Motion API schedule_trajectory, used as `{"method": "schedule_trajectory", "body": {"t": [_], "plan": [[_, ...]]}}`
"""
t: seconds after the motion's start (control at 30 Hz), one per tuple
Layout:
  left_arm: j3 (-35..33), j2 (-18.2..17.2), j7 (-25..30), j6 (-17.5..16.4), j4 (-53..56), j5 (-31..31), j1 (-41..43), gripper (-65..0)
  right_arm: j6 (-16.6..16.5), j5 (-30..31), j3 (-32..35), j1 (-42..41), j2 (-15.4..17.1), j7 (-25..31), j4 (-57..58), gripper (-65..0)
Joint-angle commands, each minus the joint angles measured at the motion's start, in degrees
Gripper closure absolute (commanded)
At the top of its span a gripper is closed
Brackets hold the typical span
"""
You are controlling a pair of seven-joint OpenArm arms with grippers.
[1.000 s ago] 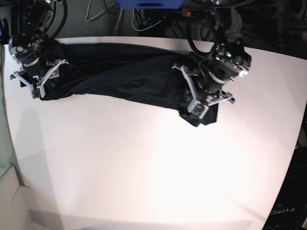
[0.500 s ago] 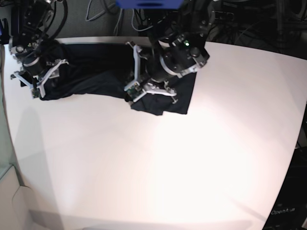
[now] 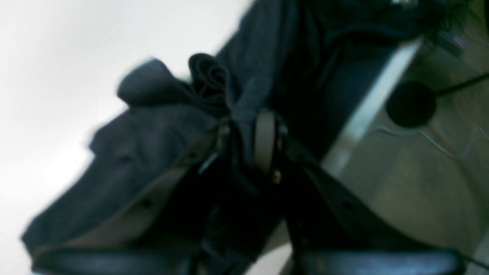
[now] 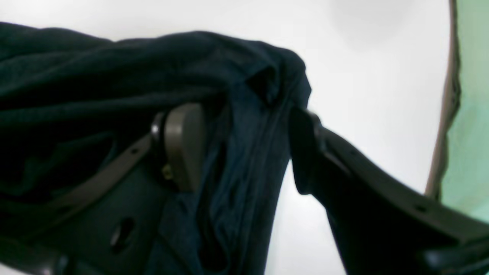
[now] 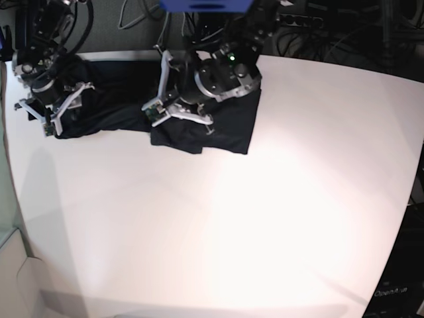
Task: Fold the T-shirt properly
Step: 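Lift the strip end with the left gripper and fold it toward the middle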
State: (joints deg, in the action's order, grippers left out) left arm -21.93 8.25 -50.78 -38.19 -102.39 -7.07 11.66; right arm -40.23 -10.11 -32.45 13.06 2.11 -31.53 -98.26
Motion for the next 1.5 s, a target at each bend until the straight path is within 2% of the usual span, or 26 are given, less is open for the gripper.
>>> {"method": "schedule_trajectory", "body": {"t": [0.0,0.3,0.37,0.5,0.57,0.6,0.77,0.93,1.03,1.2,1.47], "plan": [[-0.35,0.75,1.60,-0.18,-0.69,1.05,-0.98,0.0,0.23,0.48,-0.12,-0.27,0.66,0.98,-1.13,-31.9],[-0.44,0.75,1.51,-0.27,-0.51,1.05,-1.07,0.0,0.23,0.48,-0.12,-0.27,0.48,0.98,-1.13,-31.9],[-0.35,0.75,1.51,-0.27,-0.51,1.05,-0.98,-5.7,0.23,0.48,-0.12,-0.27,0.48,0.98,-1.13,-31.9],[-0.44,0.75,1.51,-0.88,-0.51,2.28,-0.80,-26.5,0.23,0.48,-0.12,-0.27,0.48,0.98,-1.13,-31.9],[-1.50,0.58,1.51,-0.97,-0.60,6.32,-1.07,-32.4,0.23,0.48,-0.12,-0.27,0.48,0.98,-1.04,-31.9],[-2.11,-0.38,1.51,-0.97,-0.60,8.61,-1.24,-32.9,0.23,0.48,-0.12,-0.27,0.48,0.98,-1.04,-31.9],[-3.52,-5.04,2.04,-0.27,-0.51,19.42,-4.76,-32.9,0.23,0.48,-0.12,-0.18,0.40,0.98,-0.95,-31.9],[2.11,-6.98,2.48,-0.18,-0.51,21.09,-4.76,-32.5,0.23,0.48,-0.30,-0.18,0.40,0.98,-1.13,-31.9],[5.71,-8.56,2.30,-0.18,1.77,21.62,-4.76,-24.1,0.23,0.48,-0.39,-0.18,0.40,1.24,-1.13,-31.9],[5.63,-8.91,2.13,-0.53,8.10,21.71,-6.34,-4.7,0.23,0.48,-0.39,-0.36,0.48,1.33,-1.21,-31.9],[-3.78,-9.09,2.13,-0.27,12.85,21.18,-8.10,-3.7,0.23,0.48,-0.21,-0.53,0.48,1.24,-1.21,-31.9]]}}
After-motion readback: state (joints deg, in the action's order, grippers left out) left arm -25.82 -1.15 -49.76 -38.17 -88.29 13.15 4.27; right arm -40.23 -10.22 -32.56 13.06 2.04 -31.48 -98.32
